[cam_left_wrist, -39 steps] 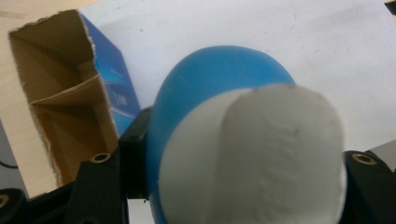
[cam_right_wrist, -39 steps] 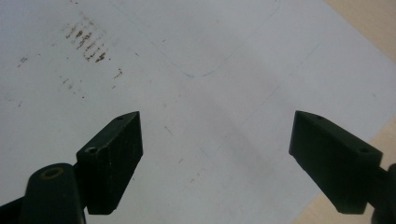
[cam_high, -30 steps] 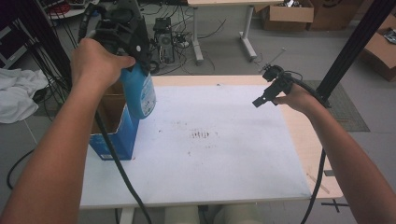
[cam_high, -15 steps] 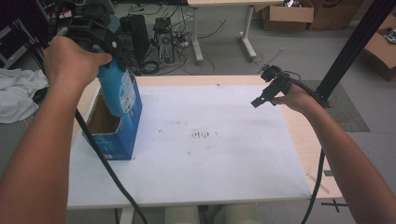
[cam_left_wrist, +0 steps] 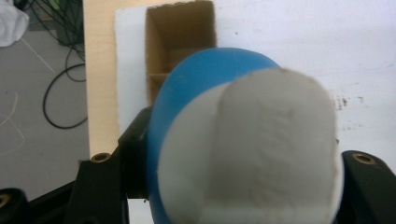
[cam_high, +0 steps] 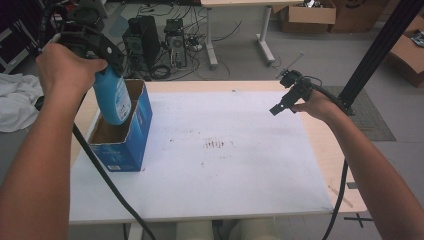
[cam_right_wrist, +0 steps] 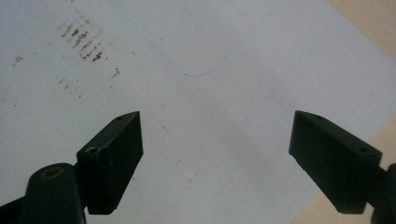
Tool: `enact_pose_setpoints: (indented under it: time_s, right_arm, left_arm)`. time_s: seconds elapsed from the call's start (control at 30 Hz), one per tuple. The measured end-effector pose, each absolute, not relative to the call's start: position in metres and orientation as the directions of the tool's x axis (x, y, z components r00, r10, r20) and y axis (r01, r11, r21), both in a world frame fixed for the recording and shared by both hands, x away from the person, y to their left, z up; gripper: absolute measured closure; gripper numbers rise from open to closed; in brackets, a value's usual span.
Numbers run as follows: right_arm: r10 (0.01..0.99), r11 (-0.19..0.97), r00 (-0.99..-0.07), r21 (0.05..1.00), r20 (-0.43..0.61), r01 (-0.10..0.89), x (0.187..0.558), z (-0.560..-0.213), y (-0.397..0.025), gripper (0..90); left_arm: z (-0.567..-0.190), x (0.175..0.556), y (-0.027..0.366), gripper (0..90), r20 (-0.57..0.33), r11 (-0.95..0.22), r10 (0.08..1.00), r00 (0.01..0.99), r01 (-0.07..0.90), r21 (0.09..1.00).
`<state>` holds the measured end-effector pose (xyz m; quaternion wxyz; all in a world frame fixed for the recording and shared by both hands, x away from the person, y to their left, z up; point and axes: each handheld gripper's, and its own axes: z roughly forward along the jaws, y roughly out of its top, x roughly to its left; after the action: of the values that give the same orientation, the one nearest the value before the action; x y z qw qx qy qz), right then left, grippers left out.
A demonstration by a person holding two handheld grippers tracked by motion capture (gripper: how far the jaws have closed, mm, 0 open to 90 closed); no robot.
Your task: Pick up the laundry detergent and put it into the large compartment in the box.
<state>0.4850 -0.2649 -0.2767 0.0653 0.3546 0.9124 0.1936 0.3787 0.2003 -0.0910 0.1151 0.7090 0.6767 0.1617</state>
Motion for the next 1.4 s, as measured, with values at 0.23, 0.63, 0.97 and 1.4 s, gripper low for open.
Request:
enact_pose_setpoints:
  time_s: [0.23, 0.63, 0.97, 1.4]
  right_arm:
    - [0.670, 0.679, -0.743, 0.394, 0.014, 0.620, 0.485, -0.278, -0.264, 17.7]
    - [0.678, 0.672, -0.735, 0.393, 0.015, 0.628, 0.485, -0.277, -0.266, 17.7]
    - [0.680, 0.672, -0.733, 0.389, 0.014, 0.631, 0.485, -0.279, -0.266, 17.7]
    - [0.682, 0.671, -0.732, 0.391, 0.010, 0.630, 0.485, -0.279, -0.267, 17.7]
  left_arm:
    - [-0.105, 0.383, 0.209, 37.8, 0.088, -0.054, 0.996, 0.022, 0.924, 0.380]
    - [-0.129, 0.389, 0.218, 37.9, 0.087, -0.052, 0.996, 0.019, 0.920, 0.389]
    - [-0.169, 0.394, 0.224, 37.9, 0.090, -0.061, 0.995, 0.029, 0.926, 0.371]
    - [-0.227, 0.400, 0.229, 37.8, 0.082, -0.060, 0.996, 0.032, 0.929, 0.364]
